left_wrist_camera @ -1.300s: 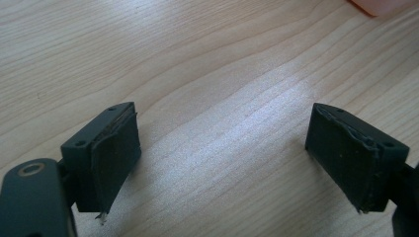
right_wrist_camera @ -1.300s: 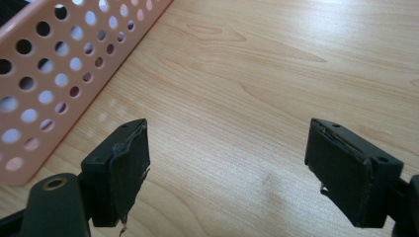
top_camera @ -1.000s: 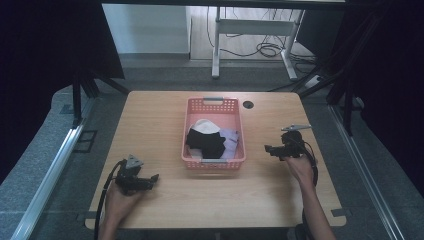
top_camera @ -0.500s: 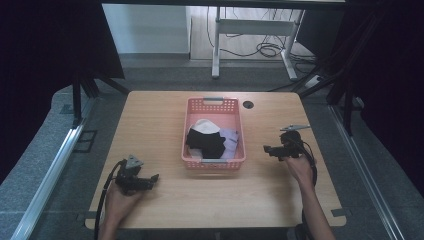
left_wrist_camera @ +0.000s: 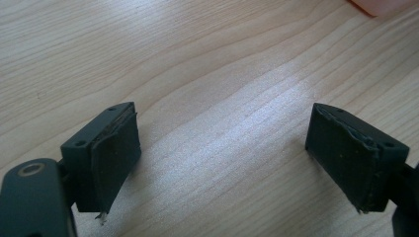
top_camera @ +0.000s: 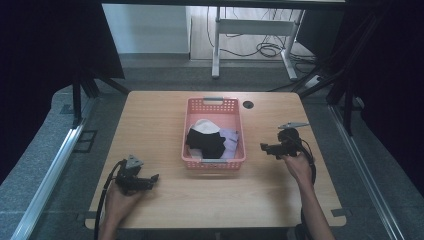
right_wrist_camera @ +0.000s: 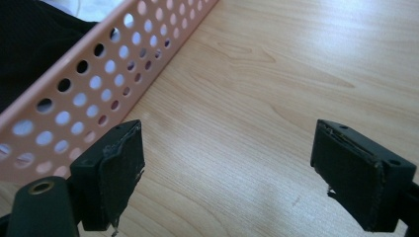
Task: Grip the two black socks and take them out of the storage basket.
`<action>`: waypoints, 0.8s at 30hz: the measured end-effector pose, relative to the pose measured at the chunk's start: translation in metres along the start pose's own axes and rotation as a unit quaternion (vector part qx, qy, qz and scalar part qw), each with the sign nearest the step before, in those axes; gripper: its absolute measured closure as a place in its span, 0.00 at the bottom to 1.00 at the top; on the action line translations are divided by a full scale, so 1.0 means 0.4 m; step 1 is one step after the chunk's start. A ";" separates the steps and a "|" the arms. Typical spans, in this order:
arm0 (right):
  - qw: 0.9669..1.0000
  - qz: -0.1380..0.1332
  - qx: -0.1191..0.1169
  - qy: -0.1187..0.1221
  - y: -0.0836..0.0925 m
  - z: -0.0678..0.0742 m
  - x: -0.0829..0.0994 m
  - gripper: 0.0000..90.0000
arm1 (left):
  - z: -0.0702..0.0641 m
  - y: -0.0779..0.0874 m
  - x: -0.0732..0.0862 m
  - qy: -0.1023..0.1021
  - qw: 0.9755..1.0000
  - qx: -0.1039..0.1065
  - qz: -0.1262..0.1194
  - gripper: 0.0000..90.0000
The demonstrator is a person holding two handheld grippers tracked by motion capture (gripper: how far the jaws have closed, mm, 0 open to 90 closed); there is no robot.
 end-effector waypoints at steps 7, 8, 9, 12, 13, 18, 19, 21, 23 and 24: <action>1.000 -0.003 -0.007 0.015 0.007 0.028 -0.024 0.12 | 0.000 0.000 0.000 0.000 1.000 0.000 0.000 0.15; 1.000 -0.002 -0.007 0.021 0.008 0.033 -0.028 0.11 | 0.000 0.000 0.000 0.000 1.000 0.000 0.000 0.15; 1.000 0.001 -0.008 0.024 0.010 0.039 -0.031 0.11 | 0.000 0.000 0.000 0.000 1.000 0.000 0.001 0.15; 0.999 -0.001 -0.015 0.033 0.011 0.050 -0.041 0.10 | 0.000 0.000 0.000 0.000 1.000 0.000 0.001 0.15; 0.999 -0.001 -0.019 0.036 0.012 0.056 -0.046 0.10 | 0.000 0.000 0.000 0.000 1.000 0.000 0.001 0.15; 0.998 -0.009 -0.036 0.057 0.012 0.096 -0.077 0.08 | 0.000 0.000 0.000 0.000 1.000 0.000 0.001 0.15; 0.998 -0.009 -0.036 0.057 0.012 0.096 -0.077 0.08 | 0.000 0.000 0.000 0.000 1.000 0.000 0.001 0.15; 0.997 -0.013 -0.043 0.060 0.009 0.107 -0.087 0.08 | 0.000 0.000 0.000 0.000 1.000 0.000 0.001 0.15; 0.997 -0.017 -0.050 0.064 0.005 0.116 -0.094 0.08 | 0.000 0.000 0.000 0.000 1.000 0.000 0.000 0.15; 0.996 -0.018 -0.060 0.065 -0.001 0.126 -0.100 0.08 | 0.000 0.000 0.000 0.000 1.000 0.000 0.000 0.15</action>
Point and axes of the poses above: each handheld gripper's, and its own axes: y roughly backward along the jaws, x roughly out of its underside, z roughly to its left, the point moved 2 cm from there along -y, roughly forward along the jaws, and after that the axes turned 11 degrees about -x, right-handed, at the moved point
